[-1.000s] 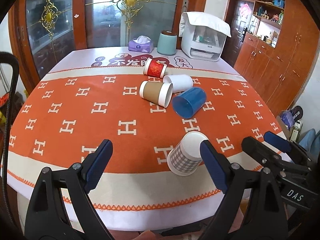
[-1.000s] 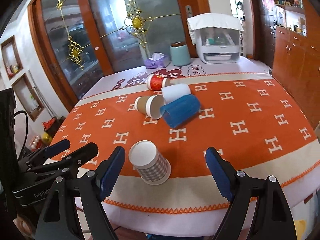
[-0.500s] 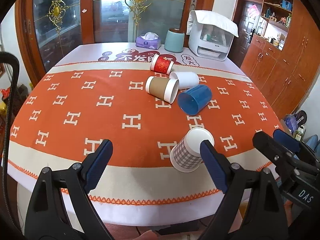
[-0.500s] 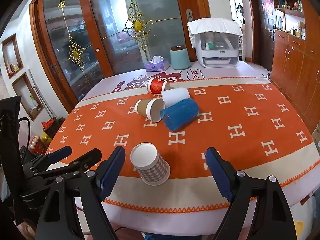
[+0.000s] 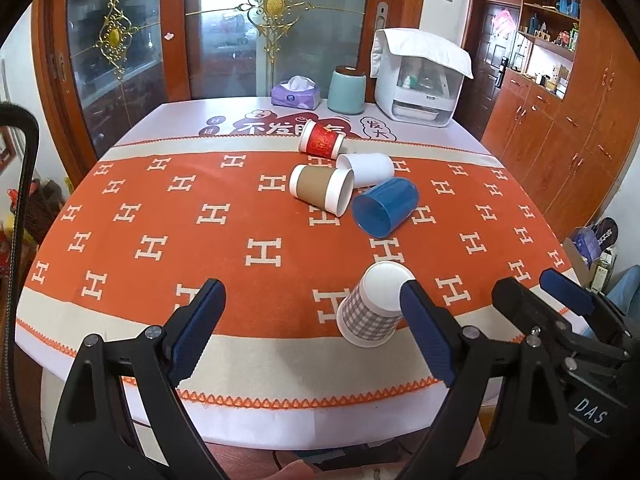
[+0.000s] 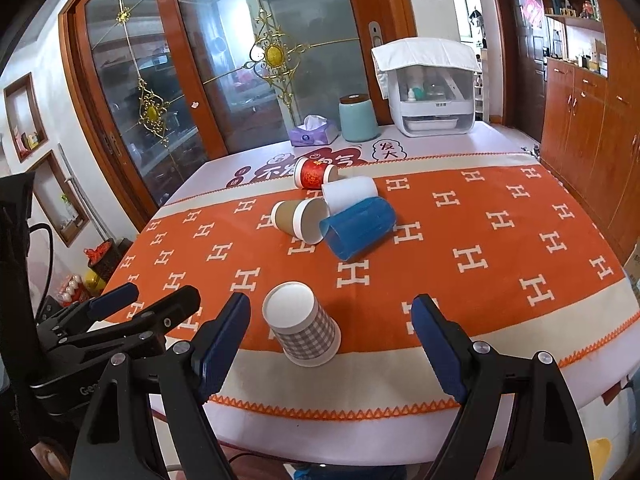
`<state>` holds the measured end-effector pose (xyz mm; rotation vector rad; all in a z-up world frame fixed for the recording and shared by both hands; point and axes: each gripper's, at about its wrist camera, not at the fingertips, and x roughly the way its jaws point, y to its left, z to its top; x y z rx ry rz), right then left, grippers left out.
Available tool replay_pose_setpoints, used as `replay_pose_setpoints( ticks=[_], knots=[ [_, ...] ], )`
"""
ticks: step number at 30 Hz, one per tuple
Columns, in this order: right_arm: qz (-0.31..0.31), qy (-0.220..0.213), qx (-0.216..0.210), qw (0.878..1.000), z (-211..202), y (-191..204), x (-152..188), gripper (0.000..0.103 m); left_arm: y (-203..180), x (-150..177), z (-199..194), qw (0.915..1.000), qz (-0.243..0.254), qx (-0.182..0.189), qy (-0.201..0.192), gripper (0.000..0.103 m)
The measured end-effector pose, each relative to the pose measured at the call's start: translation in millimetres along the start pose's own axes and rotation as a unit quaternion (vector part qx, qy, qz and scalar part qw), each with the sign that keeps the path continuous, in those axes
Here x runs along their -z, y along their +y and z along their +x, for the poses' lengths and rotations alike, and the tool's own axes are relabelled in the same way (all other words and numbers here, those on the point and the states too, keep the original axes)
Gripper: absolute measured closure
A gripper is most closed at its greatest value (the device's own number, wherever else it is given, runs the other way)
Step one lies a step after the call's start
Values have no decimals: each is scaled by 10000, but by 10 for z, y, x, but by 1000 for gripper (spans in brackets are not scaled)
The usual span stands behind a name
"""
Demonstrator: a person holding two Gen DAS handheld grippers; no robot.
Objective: Flip cup upside down
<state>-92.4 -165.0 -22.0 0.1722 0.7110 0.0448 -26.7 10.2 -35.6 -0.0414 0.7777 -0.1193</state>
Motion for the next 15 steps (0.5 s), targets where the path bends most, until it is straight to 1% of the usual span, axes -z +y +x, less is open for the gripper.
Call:
replay_pose_setpoints(
  ticks=[15],
  knots=[
    [49,46,-14,10000,52,-18,64,19,-11,14,-42,9999,-23,-137,-14,16]
  ],
)
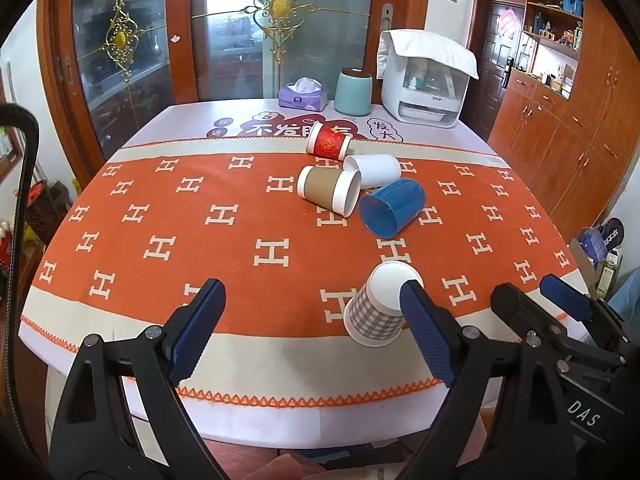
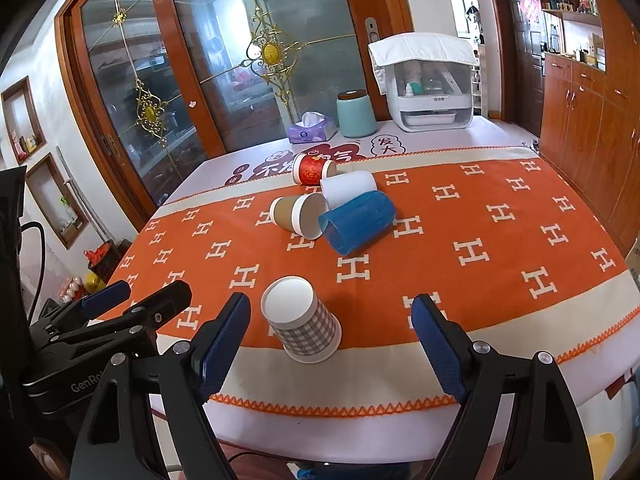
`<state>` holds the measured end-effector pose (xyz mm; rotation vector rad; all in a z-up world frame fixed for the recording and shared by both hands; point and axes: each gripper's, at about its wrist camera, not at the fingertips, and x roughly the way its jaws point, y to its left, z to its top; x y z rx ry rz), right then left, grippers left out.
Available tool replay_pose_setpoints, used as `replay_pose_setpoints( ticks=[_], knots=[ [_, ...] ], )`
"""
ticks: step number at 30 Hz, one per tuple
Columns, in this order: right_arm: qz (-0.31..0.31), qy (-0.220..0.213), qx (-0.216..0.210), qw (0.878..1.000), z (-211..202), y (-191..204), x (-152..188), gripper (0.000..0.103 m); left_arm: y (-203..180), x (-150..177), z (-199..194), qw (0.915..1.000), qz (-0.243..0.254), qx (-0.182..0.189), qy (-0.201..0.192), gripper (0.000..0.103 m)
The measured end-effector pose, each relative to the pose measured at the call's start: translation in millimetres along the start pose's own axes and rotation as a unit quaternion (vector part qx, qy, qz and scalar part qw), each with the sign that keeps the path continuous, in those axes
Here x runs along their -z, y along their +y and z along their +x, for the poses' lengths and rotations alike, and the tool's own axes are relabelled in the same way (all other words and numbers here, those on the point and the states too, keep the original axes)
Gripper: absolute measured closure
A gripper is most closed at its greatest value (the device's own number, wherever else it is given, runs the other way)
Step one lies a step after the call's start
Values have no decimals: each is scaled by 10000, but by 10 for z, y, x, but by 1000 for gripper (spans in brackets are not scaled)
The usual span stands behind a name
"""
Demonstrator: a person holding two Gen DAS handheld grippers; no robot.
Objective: Flip cup upside down
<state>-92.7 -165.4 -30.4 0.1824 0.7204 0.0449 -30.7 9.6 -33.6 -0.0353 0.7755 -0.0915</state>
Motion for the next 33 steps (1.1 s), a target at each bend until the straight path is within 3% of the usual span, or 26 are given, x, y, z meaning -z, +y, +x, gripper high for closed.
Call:
replay_pose_setpoints(
  ticks=[33],
  knots=[
    [13,22,-14,10000,24,14,38,19,26,52,-15,10000,0,-79,27,16]
  ],
)
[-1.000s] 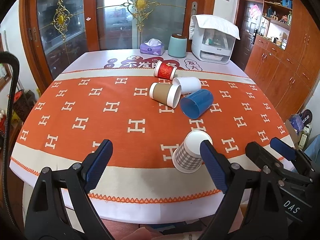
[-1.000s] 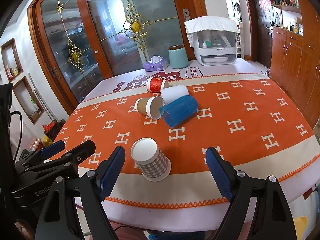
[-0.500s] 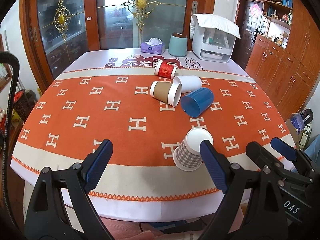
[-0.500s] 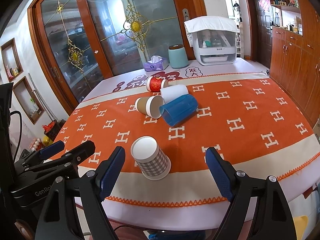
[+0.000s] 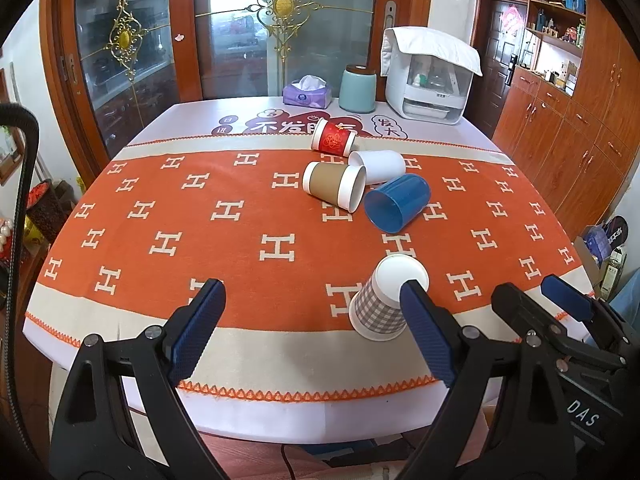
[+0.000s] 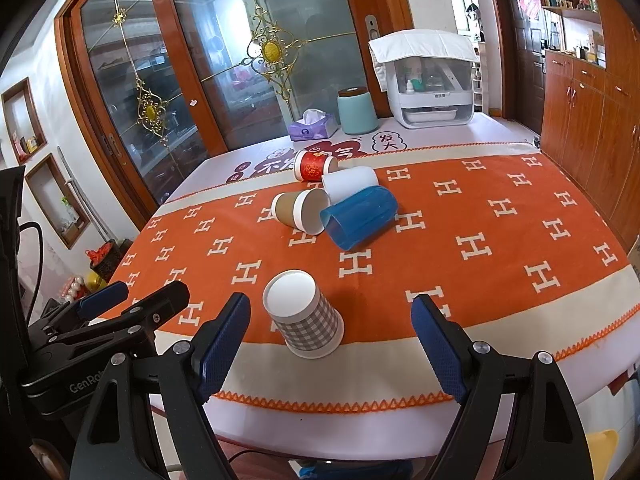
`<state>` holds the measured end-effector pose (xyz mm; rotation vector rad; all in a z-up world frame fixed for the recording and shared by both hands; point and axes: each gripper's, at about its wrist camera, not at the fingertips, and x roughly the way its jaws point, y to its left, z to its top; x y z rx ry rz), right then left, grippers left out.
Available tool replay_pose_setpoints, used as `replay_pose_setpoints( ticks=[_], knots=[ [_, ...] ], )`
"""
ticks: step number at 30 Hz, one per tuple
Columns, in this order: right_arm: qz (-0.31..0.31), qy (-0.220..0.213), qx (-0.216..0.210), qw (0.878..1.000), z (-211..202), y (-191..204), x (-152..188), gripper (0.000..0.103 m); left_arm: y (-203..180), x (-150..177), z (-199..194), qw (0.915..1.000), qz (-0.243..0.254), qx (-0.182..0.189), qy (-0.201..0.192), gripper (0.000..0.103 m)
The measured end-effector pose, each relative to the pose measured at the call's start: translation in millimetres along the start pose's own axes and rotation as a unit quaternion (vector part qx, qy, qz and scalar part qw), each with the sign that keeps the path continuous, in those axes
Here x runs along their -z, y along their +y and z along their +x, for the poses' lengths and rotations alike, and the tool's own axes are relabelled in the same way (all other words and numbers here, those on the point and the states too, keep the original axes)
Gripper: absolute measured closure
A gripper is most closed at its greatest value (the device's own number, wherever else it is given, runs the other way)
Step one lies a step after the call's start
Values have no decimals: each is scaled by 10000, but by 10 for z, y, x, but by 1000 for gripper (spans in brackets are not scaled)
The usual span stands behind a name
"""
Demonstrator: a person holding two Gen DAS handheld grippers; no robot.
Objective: Flip cup upside down
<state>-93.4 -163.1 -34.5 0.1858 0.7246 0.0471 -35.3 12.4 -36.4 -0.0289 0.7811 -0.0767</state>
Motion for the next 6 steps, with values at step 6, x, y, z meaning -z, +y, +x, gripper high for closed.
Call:
replay_pose_setpoints(
  ticks=[6],
  knots=[
    [4,10,-2,10000,0,-2,-1,19,24,15,-6,10000,2,-23,38,16]
  ],
)
